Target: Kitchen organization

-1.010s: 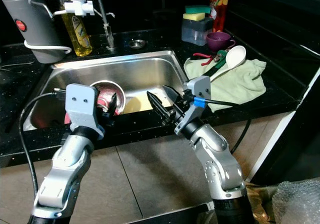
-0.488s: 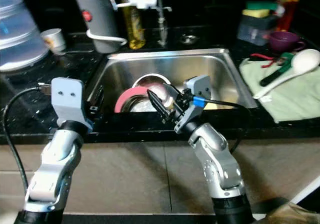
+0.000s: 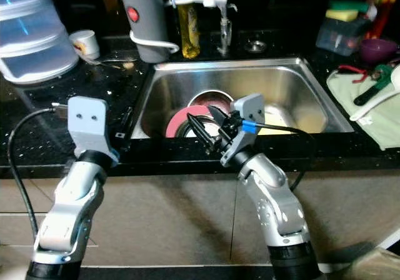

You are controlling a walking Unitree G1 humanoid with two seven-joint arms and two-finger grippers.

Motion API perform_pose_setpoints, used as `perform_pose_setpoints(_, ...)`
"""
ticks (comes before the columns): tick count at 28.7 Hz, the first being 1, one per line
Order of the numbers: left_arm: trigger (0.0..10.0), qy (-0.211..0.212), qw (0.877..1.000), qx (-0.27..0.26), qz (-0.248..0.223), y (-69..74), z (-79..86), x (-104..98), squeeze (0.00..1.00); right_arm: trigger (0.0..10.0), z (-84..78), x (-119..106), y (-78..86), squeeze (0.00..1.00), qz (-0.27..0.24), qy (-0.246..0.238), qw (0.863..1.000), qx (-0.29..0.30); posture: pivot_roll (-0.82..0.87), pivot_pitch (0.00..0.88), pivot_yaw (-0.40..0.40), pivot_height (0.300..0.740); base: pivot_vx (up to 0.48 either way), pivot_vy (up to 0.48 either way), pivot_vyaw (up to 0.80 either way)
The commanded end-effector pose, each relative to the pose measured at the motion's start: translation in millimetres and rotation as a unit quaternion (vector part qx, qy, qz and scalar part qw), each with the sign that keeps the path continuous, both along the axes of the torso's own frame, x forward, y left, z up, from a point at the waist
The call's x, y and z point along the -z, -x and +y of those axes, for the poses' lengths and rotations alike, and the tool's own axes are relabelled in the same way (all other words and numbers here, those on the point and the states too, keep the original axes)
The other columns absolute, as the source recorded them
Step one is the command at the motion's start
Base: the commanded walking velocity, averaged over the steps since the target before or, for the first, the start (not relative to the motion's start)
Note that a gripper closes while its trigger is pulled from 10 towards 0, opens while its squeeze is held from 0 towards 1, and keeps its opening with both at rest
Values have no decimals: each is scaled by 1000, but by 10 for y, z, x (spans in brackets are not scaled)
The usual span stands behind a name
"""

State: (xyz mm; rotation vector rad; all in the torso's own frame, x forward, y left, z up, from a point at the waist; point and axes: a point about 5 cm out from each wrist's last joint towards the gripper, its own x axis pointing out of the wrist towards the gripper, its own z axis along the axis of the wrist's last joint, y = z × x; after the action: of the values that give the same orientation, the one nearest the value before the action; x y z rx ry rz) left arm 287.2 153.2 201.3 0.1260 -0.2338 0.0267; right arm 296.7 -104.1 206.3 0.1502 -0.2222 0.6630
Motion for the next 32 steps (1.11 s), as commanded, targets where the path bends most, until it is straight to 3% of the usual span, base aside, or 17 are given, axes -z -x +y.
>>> perform_pose_setpoints(1, 10000, -4, 1000, -13, 4, -13, 67, 20, 0, 10000, 30, 19, -3, 0, 6, 0, 1000, -5, -77, 0, 18, 740, 0, 311, 0)
perform_pose_setpoints(32, 10000, 1, 1000, -14, 4, -54, 69, 38, 0, 10000, 28, 53, -2, 0, 10, 17, 1000, -9, -89, 0, 10, 740, 0, 311, 0)
